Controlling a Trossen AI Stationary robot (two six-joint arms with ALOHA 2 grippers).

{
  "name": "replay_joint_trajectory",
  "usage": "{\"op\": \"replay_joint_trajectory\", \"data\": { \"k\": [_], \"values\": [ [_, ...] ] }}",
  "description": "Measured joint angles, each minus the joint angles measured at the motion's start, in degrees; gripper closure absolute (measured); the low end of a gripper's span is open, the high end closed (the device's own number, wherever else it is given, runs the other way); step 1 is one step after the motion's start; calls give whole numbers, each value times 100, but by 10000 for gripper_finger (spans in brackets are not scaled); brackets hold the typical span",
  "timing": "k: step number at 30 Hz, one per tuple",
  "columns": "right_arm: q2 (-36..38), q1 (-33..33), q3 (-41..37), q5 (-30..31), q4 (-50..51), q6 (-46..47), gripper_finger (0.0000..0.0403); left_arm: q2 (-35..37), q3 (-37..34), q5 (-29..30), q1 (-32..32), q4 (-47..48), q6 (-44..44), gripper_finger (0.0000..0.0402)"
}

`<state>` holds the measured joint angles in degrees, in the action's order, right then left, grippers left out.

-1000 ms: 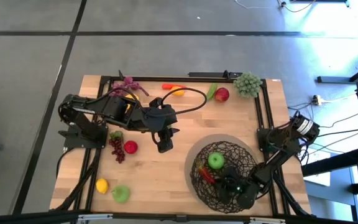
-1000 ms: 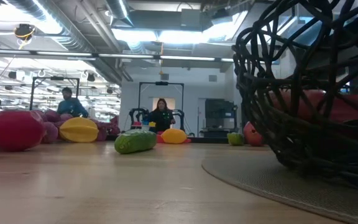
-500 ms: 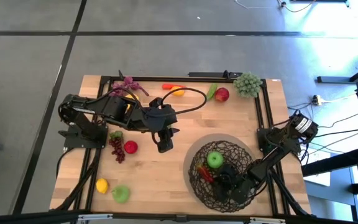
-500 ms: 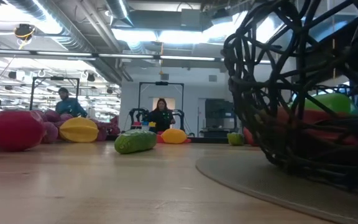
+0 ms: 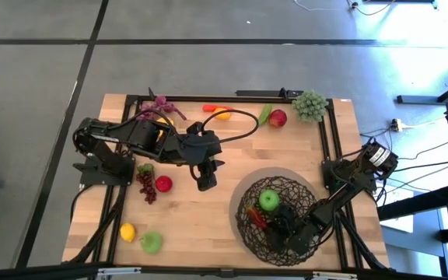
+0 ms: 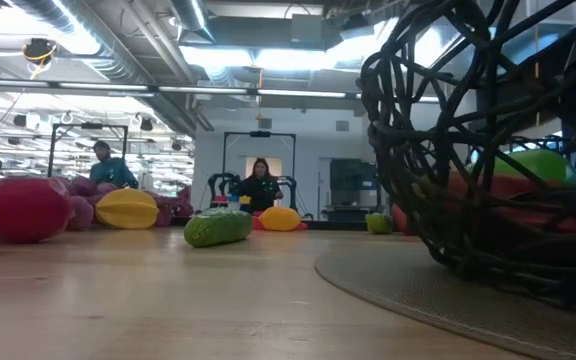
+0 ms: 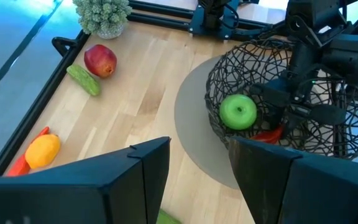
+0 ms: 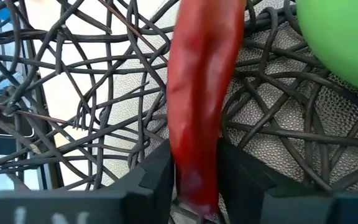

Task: Build produce basket
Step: Put the red chili pepper into the wire basket

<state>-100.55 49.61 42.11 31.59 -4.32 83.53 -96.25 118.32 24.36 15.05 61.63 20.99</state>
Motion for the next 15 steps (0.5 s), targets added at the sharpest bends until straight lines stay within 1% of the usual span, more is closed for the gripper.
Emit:
{"op": "replay_joint_trajectory", "data": {
  "k": [4,11,15],
  "values": [
    [42,1,0,-45,-9,8,263,0,0,0,-1,1,0,246],
    [331,45,-2,-91,109,11,266,0,0,-2,-1,4,0,246],
    [599,128,-2,-61,266,6,266,0,0,-269,-2,7,2,246]
  ]
}}
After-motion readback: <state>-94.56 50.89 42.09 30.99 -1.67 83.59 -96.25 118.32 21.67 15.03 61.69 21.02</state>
